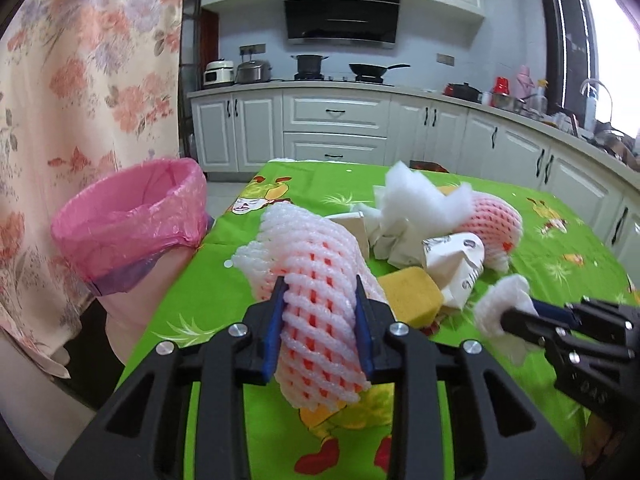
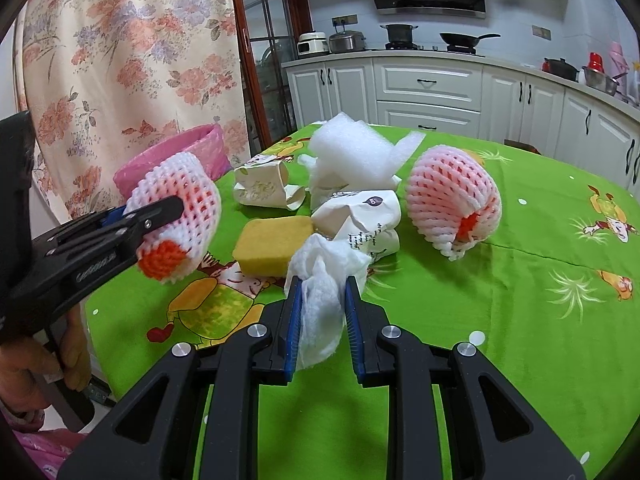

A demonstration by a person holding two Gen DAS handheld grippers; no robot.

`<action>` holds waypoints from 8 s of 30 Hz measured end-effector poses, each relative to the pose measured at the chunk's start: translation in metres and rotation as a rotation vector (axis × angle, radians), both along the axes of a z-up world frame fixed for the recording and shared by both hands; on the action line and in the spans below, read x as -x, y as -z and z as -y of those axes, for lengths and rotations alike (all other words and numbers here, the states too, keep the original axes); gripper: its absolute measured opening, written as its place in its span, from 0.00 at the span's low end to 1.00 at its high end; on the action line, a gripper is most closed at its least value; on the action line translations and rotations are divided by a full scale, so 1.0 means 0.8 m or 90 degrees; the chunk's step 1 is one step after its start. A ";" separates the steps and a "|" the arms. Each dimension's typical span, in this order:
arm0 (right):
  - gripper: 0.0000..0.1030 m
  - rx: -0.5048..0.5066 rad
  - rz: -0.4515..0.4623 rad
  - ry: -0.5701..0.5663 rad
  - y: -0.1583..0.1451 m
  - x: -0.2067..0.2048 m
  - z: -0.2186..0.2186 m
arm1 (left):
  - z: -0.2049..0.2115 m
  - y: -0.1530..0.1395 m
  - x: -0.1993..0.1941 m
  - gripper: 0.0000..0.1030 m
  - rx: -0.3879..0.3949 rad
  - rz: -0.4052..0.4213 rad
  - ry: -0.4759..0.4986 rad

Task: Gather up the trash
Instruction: 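Grasp a pink foam fruit net with the left tool while the right tool holds the tissue, then carry both items over the pink wastebasket and open both tools to drop them, then return to the table and grasp the white paper bag with the right tool, then grasp the yellow sponge with the left tool while the right tool holds the paper bag, then carry both items to the wastebasket and open both tools to drop them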

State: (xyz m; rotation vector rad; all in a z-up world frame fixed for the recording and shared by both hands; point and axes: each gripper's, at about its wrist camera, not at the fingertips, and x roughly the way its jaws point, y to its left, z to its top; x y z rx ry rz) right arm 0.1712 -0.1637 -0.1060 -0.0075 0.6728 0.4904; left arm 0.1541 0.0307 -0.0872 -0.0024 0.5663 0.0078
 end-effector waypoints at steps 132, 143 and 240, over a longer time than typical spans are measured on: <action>0.54 0.077 -0.062 0.048 0.026 -0.114 -0.028 | -0.041 0.017 -0.013 0.95 -0.020 -0.047 -0.062; 0.51 0.042 -0.034 0.061 0.014 -0.085 0.012 | -0.002 0.034 -0.037 0.95 -0.030 -0.086 -0.010; 0.51 0.020 0.099 -0.231 -0.091 -0.155 -0.271 | -0.229 -0.069 -0.049 0.62 -0.083 0.064 -0.125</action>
